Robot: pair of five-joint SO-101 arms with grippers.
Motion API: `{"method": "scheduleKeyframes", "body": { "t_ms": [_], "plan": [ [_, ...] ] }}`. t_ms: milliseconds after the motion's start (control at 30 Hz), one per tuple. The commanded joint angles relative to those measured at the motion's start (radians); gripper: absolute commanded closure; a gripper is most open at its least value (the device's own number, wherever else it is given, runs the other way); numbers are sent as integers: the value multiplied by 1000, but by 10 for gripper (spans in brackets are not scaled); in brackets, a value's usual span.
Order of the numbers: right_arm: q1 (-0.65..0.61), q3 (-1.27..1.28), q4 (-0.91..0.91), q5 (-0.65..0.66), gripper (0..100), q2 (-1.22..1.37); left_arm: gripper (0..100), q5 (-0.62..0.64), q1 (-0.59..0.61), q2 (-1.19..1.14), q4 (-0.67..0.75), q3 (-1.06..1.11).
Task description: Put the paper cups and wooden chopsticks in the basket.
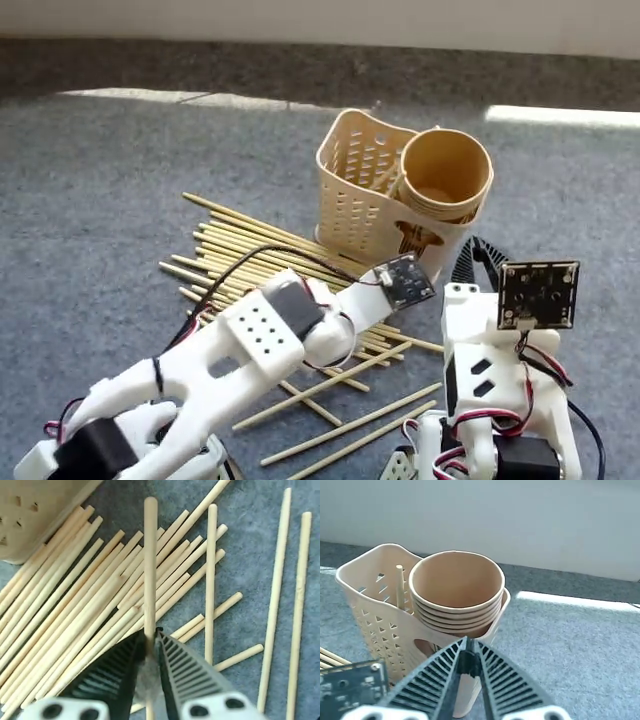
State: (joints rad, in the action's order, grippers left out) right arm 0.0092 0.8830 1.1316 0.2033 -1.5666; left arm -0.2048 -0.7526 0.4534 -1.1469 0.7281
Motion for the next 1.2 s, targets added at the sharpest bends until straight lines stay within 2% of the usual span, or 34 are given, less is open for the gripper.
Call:
{"method": "scheduleKeyframes", "body": {
  "t_ms": [0,200,433,600,867,1000,1167],
  "plan": [
    [-12,-4,-24,-6,992,-4,994,-15,41,179,-3,33],
    [-12,-4,-24,-6,992,-4,994,-14,119,397,-2,85],
    [-12,-4,-24,-6,992,-4,994,-8,119,565,2,88],
    [-13,-4,-24,-6,992,-4,994,-6,119,654,68,85],
    [-13,-4,-24,-6,992,-4,994,6,119,694,101,-96],
    [-13,-4,-24,-6,992,-4,994,112,119,694,190,-171],
    [-13,-4,-24,-6,992,-4,994,172,119,693,419,-180]
  ]
}}
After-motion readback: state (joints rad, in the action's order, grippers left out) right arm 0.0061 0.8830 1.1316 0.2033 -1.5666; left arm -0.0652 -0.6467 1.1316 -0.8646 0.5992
